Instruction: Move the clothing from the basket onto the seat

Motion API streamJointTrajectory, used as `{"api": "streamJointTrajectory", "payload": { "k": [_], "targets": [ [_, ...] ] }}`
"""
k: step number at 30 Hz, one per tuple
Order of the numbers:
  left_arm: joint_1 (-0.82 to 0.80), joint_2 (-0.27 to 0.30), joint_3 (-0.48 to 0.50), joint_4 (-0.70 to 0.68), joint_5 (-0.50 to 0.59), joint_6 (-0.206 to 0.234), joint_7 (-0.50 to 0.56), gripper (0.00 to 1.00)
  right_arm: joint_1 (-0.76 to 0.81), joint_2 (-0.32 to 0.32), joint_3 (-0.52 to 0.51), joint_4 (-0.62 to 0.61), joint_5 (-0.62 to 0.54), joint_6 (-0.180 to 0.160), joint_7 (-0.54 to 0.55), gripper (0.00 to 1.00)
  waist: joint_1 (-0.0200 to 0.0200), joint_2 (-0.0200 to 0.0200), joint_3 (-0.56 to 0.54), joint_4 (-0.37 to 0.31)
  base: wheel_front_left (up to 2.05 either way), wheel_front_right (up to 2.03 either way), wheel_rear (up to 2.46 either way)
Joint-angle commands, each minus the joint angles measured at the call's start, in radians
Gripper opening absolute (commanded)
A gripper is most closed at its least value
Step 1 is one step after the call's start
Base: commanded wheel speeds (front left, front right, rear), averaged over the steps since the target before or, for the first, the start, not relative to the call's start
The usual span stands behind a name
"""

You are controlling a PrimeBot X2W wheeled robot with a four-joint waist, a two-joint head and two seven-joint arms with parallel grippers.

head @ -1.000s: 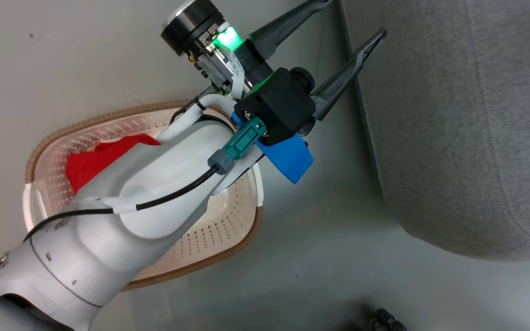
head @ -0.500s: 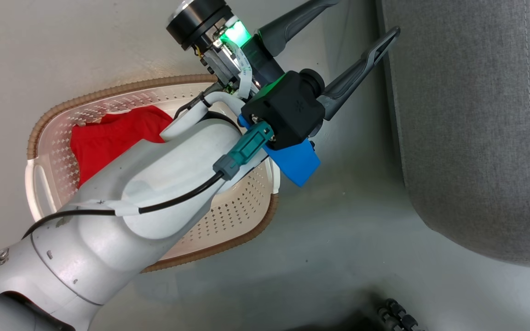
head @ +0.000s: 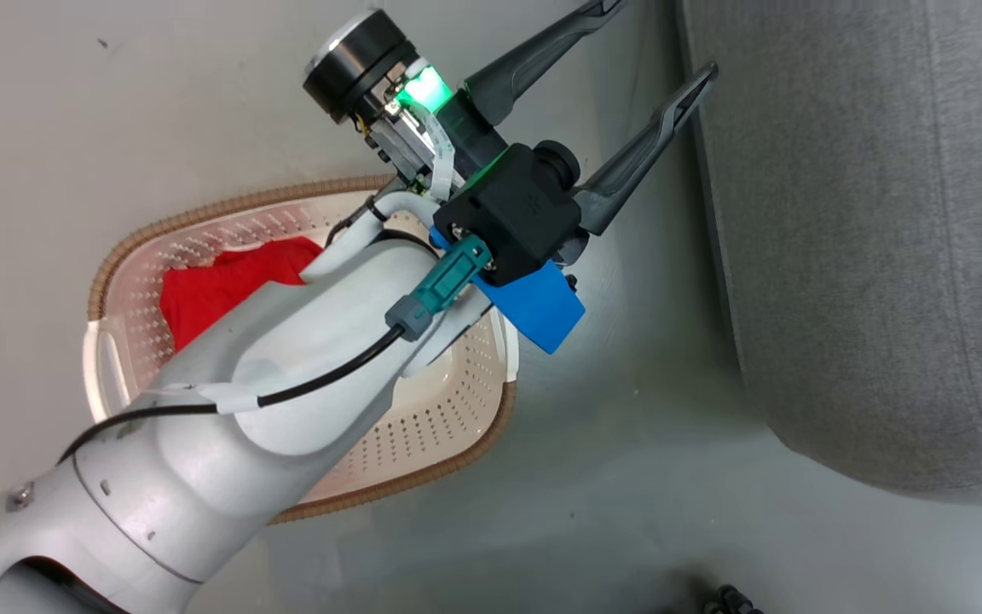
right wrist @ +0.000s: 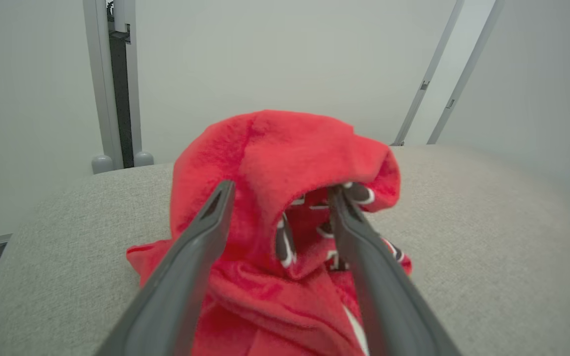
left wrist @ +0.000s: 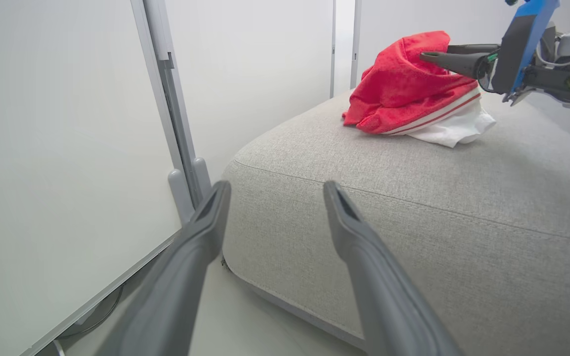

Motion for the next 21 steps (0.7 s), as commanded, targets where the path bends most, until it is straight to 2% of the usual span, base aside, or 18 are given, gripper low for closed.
{"api": "streamJointTrajectory", "payload": {
  "k": [1,10,15,21],
  "targets": [
    [0.017,-0.006,0.009,0.0,-0.006,0.009,-0.006,1.0,0.043,0.003,-0.006,-0.019,-0.005,0.001,0.0,1.0,0.0,0.0,-0.049,0.002,0.0,0.0,0.0],
    [0.157,-0.02,0.108,-0.038,-0.029,0.028,-0.007,1.0,0.288,0.053,0.02,-0.2,-0.029,0.001,0.0,1.0,0.0,0.0,-0.235,0.02,0.0,0.0,0.0],
    [0.273,-0.01,0.192,-0.044,-0.031,0.03,-0.008,1.0,0.385,0.073,0.117,-0.291,-0.032,0.001,0.0,1.0,0.0,0.0,-0.336,0.035,0.0,0.0,0.0],
    [0.411,-0.014,0.315,-0.053,-0.017,0.02,-0.008,1.0,0.46,0.092,0.267,-0.33,-0.03,0.0,0.0,1.0,0.0,0.0,-0.442,0.066,0.0,0.0,0.0]
  ]
}}
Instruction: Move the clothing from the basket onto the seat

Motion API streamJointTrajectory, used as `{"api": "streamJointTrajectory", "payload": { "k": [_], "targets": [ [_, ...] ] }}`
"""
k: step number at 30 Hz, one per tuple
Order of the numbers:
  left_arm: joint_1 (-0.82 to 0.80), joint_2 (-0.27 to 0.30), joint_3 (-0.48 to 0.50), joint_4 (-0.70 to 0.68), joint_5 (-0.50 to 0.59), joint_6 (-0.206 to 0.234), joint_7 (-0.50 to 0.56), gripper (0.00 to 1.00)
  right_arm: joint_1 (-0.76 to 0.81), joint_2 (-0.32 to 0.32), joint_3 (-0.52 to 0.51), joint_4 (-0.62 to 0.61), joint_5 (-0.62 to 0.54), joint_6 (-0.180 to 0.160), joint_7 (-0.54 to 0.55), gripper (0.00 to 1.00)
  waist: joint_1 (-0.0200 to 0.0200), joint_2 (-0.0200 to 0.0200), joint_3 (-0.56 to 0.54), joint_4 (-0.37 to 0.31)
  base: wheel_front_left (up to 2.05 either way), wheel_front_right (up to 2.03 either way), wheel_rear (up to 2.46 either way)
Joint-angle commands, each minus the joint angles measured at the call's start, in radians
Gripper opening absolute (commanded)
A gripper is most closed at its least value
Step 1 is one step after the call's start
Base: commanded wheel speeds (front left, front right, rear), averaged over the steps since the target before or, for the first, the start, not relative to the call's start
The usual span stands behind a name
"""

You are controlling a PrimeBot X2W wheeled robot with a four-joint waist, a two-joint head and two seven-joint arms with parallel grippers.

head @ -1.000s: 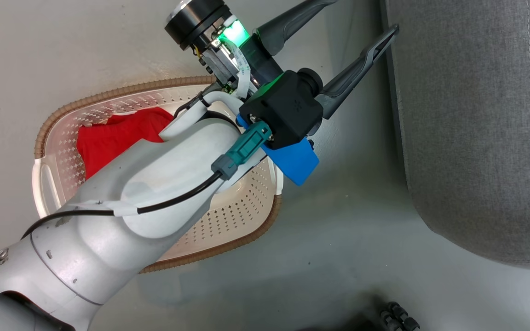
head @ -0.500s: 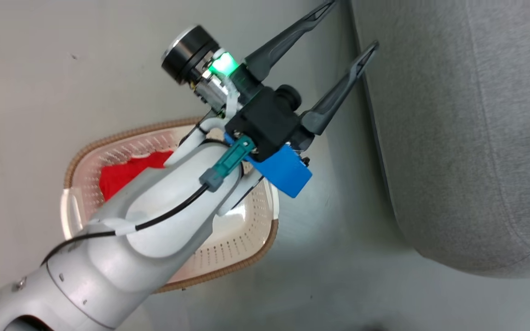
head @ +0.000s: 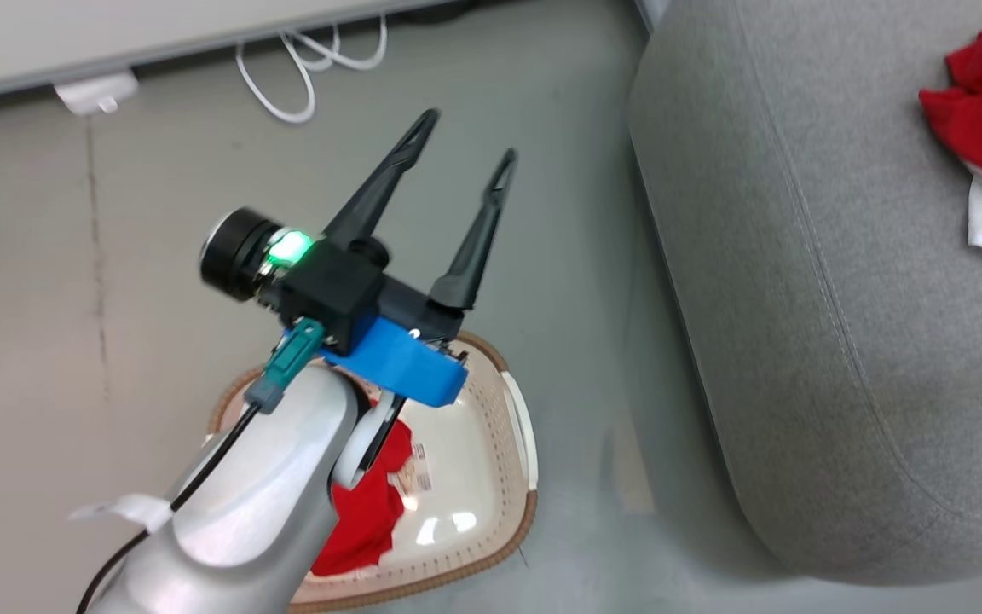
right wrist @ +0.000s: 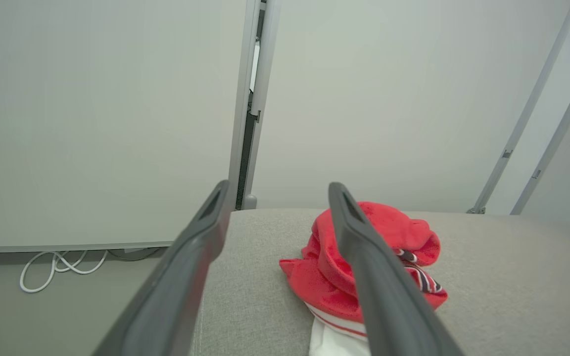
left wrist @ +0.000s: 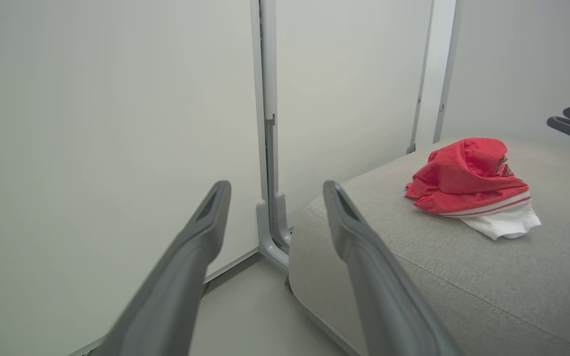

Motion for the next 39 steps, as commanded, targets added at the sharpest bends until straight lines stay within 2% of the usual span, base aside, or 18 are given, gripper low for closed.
{"api": "streamJointTrajectory", "payload": {
  "k": [1,13,21,31,39],
  "targets": [
    [0.038,-0.004,0.031,-0.011,0.007,-0.004,-0.005,1.0,0.032,0.004,0.028,-0.011,0.0,0.0,0.0,1.0,0.0002,0.0,-0.068,0.033,0.0,0.0,0.0],
    [0.299,-0.039,0.278,-0.04,0.081,-0.044,-0.004,1.0,0.171,0.078,0.176,-0.037,0.014,0.0,0.0,1.0,0.0002,0.0,-0.232,0.13,0.0,0.0,0.0],
    [0.439,-0.073,0.421,-0.044,0.129,-0.076,-0.004,1.0,0.227,0.114,0.253,-0.001,0.028,0.0,0.0,1.0,0.0002,0.0,-0.308,0.163,0.0,0.0,0.0],
    [0.565,-0.112,0.536,-0.03,0.174,-0.12,-0.004,1.0,0.287,0.16,0.273,0.055,0.049,0.0,0.0,1.0,0.0002,0.0,-0.365,0.18,0.0,0.0,0.0],
    [0.608,-0.138,0.599,-0.027,0.192,-0.139,-0.004,1.0,0.32,0.181,0.279,0.078,0.056,0.0,0.0,1.0,0.0002,0.0,-0.384,0.186,0.0,0.0,0.0]
  ]
}}
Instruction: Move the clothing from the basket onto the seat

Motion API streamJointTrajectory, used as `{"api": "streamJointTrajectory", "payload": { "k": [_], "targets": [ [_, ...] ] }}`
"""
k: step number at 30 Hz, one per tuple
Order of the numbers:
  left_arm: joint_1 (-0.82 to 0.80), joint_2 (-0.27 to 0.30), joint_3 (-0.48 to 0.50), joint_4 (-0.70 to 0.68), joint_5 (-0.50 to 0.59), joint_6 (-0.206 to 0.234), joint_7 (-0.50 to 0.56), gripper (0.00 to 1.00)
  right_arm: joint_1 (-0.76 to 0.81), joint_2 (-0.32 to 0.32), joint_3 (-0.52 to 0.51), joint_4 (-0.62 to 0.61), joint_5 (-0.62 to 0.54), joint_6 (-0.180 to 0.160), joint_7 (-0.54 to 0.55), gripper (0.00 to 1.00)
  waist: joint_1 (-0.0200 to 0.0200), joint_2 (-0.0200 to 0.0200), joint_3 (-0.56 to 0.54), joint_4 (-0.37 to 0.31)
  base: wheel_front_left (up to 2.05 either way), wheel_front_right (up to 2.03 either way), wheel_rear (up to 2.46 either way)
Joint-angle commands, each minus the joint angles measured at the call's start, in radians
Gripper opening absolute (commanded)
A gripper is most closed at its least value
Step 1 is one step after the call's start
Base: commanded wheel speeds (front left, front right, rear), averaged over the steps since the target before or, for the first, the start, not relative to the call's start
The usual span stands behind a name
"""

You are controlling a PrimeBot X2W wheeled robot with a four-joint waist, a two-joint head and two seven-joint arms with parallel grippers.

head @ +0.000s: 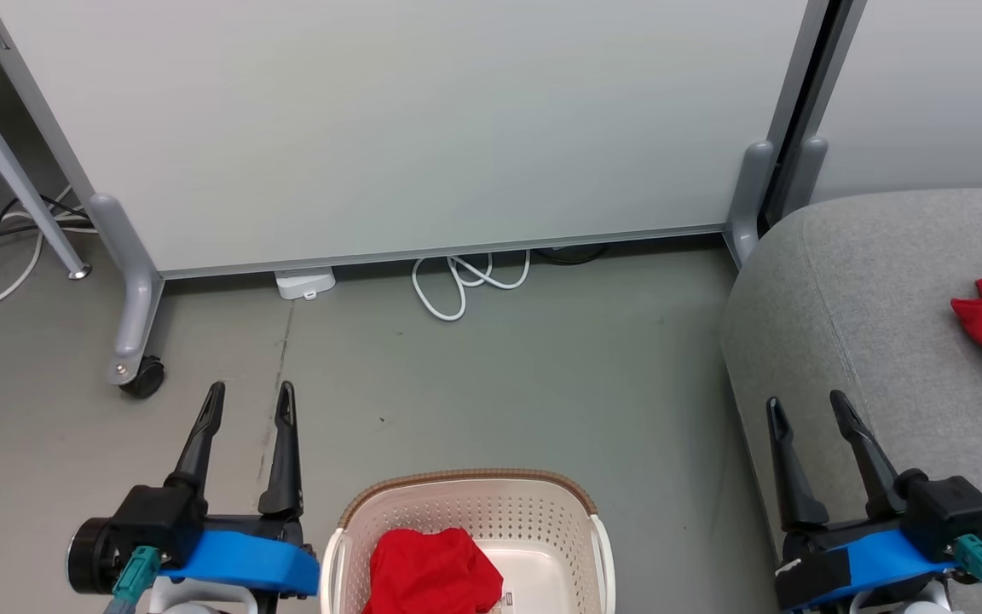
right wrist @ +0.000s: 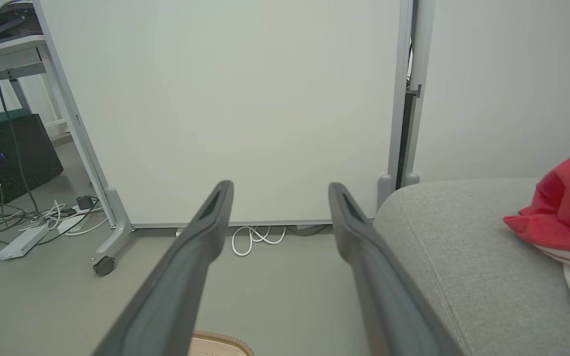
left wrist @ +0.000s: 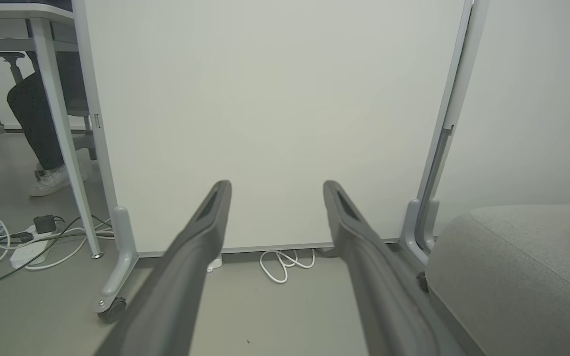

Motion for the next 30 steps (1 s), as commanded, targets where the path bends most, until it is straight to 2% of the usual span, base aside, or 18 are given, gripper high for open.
{"api": "streamJointTrajectory", "payload": {
  "k": [1,30],
  "targets": [
    [0.007,-0.006,0.011,0.004,0.006,-0.007,-0.003,1.0,0.017,0.006,0.004,0.008,0.007,0.001,0.0,1.0,0.0002,-0.0001,-0.003,0.002,0.0,0.0,0.0],
    [0.014,-0.027,0.03,0.025,0.03,-0.021,-0.003,1.0,0.016,0.012,0.021,0.04,0.025,0.001,0.0,1.0,0.0002,-0.0001,-0.013,0.012,0.0,0.0,0.0]
  ]
}}
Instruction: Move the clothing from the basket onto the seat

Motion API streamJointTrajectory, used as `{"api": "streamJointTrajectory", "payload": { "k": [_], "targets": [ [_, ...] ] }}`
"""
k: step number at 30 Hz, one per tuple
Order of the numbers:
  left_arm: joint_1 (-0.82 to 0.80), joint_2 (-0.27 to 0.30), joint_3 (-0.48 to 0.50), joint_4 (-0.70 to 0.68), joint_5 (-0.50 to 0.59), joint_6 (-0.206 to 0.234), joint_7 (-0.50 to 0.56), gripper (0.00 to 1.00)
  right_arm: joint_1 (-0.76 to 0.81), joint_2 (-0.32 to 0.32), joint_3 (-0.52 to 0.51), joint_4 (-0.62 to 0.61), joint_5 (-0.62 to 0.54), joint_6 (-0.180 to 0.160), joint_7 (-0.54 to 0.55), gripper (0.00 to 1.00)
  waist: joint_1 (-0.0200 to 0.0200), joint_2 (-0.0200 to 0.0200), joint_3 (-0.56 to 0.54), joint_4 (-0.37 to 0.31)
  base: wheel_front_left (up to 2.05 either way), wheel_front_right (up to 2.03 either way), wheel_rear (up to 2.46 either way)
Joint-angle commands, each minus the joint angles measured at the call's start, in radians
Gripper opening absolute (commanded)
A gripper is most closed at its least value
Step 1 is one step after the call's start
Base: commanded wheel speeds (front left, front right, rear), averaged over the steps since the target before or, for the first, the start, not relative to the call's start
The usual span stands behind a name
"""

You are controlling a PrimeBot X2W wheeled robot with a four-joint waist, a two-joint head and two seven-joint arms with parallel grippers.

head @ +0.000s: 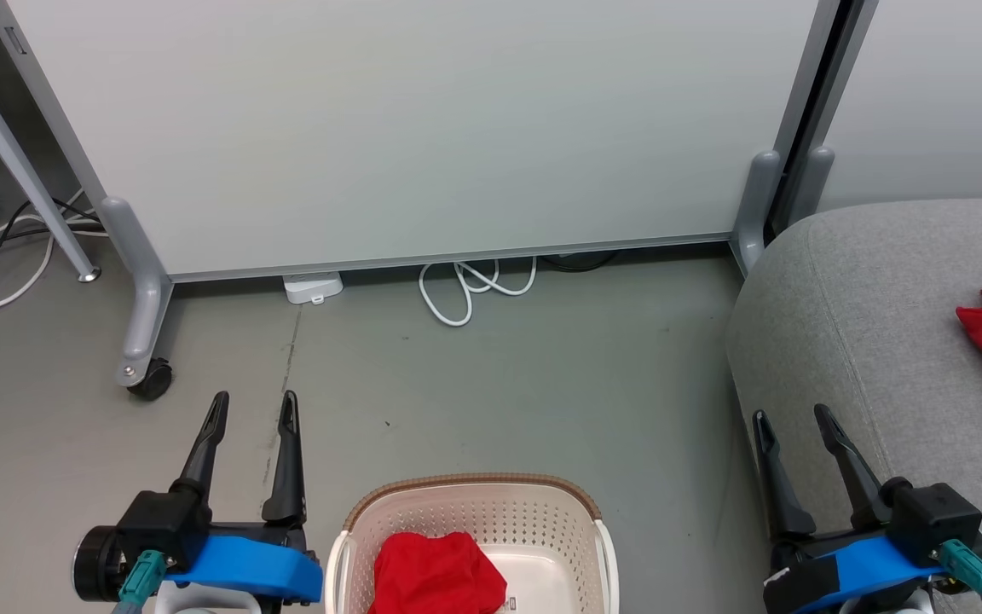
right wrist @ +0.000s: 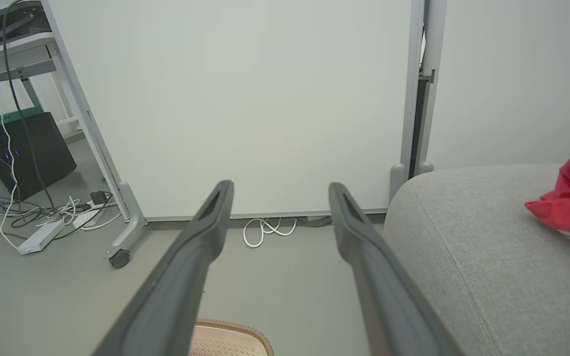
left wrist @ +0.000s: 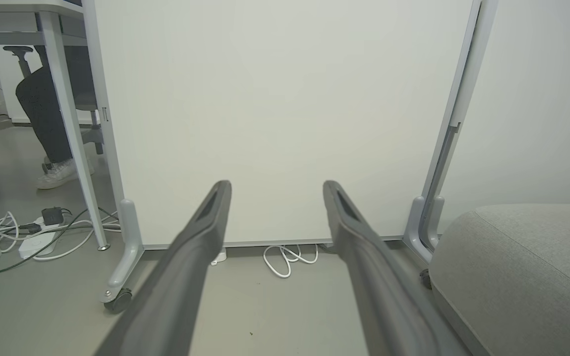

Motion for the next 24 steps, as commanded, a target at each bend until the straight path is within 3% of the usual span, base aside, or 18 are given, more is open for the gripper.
{"api": "streamJointTrajectory", "payload": {
  "k": [1,16,24],
  "targets": [
    [0.004,0.002,-0.004,0.001,0.002,-0.001,-0.003,1.0,0.012,0.002,0.001,0.002,0.005,0.001,0.0,1.0,0.0,-0.0001,0.001,0.0,0.0,0.0,0.0],
    [-0.078,0.031,-0.044,0.042,0.011,-0.001,-0.003,1.0,-0.023,0.002,0.016,-0.001,0.005,0.001,0.0,1.0,0.0,-0.0001,0.027,-0.012,0.0,0.0,0.0],
    [-0.208,0.076,-0.143,0.156,-0.012,-0.001,-0.003,1.0,-0.095,0.002,0.047,-0.032,0.008,0.001,0.0,1.0,0.0,-0.0001,0.138,-0.061,0.0,0.0,0.0]
  ]
}}
